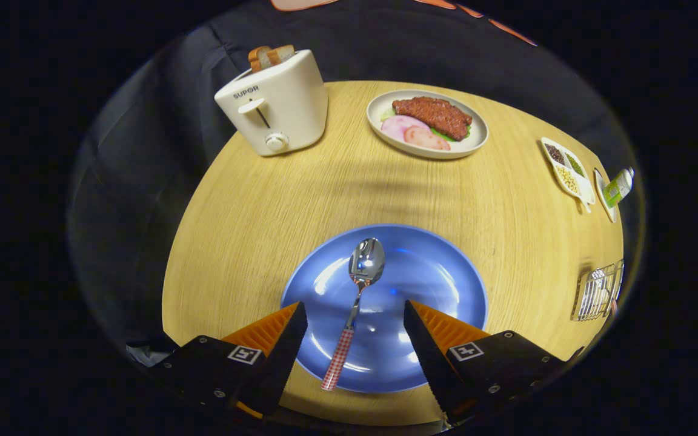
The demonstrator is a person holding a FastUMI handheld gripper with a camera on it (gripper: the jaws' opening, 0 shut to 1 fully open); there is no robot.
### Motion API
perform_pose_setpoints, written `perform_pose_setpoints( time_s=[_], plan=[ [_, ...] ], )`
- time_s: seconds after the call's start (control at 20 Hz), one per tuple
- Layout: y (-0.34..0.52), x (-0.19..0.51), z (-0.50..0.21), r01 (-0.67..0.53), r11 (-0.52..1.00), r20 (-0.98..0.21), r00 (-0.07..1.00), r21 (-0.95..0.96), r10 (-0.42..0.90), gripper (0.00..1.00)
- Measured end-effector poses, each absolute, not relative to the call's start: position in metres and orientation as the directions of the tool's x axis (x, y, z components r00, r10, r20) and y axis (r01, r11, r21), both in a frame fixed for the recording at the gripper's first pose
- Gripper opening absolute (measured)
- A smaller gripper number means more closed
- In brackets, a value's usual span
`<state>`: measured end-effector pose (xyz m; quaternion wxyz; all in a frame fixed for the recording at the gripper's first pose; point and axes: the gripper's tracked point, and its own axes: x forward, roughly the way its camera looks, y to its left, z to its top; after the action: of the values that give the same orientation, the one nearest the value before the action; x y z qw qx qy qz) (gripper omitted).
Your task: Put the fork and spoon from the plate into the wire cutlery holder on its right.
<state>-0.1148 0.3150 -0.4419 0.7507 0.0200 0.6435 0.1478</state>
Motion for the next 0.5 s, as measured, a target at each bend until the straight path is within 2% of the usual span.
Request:
perform_pose_setpoints(
  time_s=[0.2,0.35,0.5],
  plan=[
    [0.320,-0.126,-0.454,-0.183,0.958,-0.971,0.046,0.223,0.234,0.91],
    [0.320,-0.137,-0.462,-0.173,0.960,-0.975,-0.025,0.221,0.220,0.80],
    [0.321,-0.139,-0.467,-0.166,0.964,-0.979,-0.046,0.206,0.201,0.76]
  ],
)
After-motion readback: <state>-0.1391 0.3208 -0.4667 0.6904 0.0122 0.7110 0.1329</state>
